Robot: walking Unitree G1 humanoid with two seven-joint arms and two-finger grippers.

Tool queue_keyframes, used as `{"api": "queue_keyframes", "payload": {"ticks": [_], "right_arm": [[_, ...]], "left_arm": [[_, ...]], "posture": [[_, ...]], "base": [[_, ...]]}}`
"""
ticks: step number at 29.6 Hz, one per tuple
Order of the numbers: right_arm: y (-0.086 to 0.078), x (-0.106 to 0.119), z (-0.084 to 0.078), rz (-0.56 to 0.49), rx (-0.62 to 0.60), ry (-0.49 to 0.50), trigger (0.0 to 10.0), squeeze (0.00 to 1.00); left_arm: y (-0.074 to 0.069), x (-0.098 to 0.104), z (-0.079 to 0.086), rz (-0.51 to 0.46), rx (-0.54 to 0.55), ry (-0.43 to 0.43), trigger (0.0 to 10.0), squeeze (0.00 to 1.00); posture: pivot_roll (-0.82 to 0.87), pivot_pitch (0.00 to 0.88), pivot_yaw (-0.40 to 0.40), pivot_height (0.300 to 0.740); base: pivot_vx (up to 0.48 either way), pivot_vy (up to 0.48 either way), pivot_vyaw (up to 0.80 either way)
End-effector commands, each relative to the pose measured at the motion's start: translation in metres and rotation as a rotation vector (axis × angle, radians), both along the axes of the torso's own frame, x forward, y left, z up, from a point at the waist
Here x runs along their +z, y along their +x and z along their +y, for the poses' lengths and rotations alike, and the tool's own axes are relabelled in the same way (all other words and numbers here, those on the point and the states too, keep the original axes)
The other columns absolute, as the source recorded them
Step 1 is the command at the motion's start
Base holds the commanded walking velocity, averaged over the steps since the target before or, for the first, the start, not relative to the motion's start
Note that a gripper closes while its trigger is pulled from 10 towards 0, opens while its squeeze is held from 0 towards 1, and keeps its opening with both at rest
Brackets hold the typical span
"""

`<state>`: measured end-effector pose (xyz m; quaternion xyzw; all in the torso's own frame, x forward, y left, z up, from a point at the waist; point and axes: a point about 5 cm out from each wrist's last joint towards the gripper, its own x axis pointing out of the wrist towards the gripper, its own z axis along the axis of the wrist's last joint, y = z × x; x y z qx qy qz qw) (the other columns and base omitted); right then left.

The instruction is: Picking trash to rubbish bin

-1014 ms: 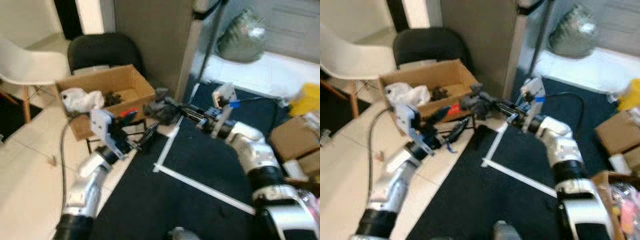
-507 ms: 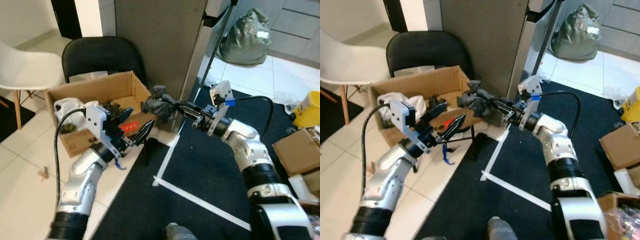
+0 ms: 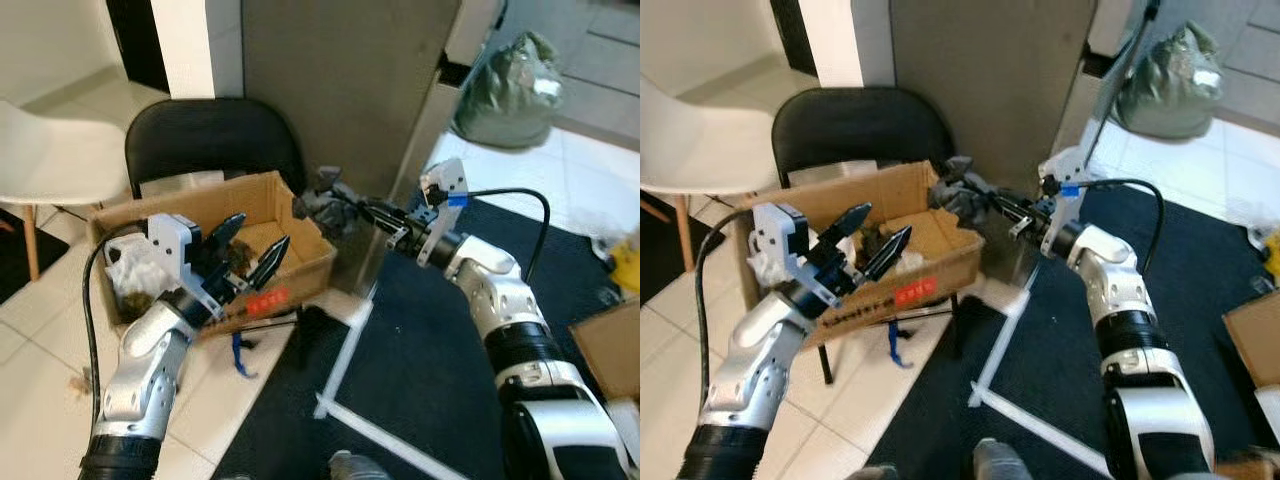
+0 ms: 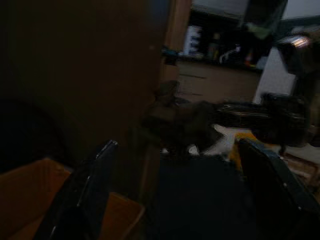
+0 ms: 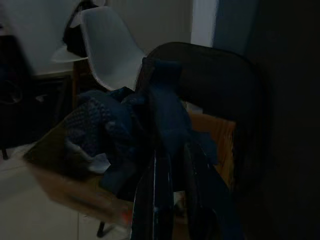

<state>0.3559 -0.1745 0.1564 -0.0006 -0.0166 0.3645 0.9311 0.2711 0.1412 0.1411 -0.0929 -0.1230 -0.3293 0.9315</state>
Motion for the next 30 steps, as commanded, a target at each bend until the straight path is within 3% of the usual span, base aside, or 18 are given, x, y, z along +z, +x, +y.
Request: {"api": "queue_keyframes", "payload": {"ticks": [1, 9, 16, 21, 30], "right_arm": [[0.003, 0.005, 0.000, -0.021, -0.017, -0.003, 10.0, 0.00], [0.007, 0.004, -0.002, -0.025, -0.075, -0.052, 10.0, 0.00], [0.009, 0.001, -0.005, -0.015, -0.108, -0.126, 10.0, 0.00], [0.010, -0.001, -0.008, -0.003, -0.114, -0.162, 10.0, 0.00], [0.006, -0.006, -0.002, 0.017, -0.030, -0.180, 10.0, 0.00]], "left_arm": [[-0.002, 0.000, 0.004, 0.001, 0.010, 0.016, 10.0, 0.00], [-0.004, -0.002, 0.010, 0.025, 0.031, 0.031, 10.0, 0.00], [-0.008, -0.009, 0.016, 0.089, 0.011, 0.059, 10.0, 0.00], [-0.011, -0.010, 0.029, 0.114, 0.041, 0.076, 10.0, 0.00], [-0.017, -0.020, 0.043, 0.186, 0.074, 0.119, 10.0, 0.00]], "posture": [[-0.02, 0.000, -0.050, 0.740], [-0.02, 0.000, -0.050, 0.740], [-0.02, 0.000, -0.050, 0.740], [-0.01, 0.000, -0.046, 0.740], [-0.01, 0.000, -0.049, 0.740]], "base": [[0.480, 0.000, 0.73], [0.390, 0.000, 0.00], [0.000, 0.000, 0.00], [0.000, 0.000, 0.00], [0.000, 0.000, 0.00]]}}
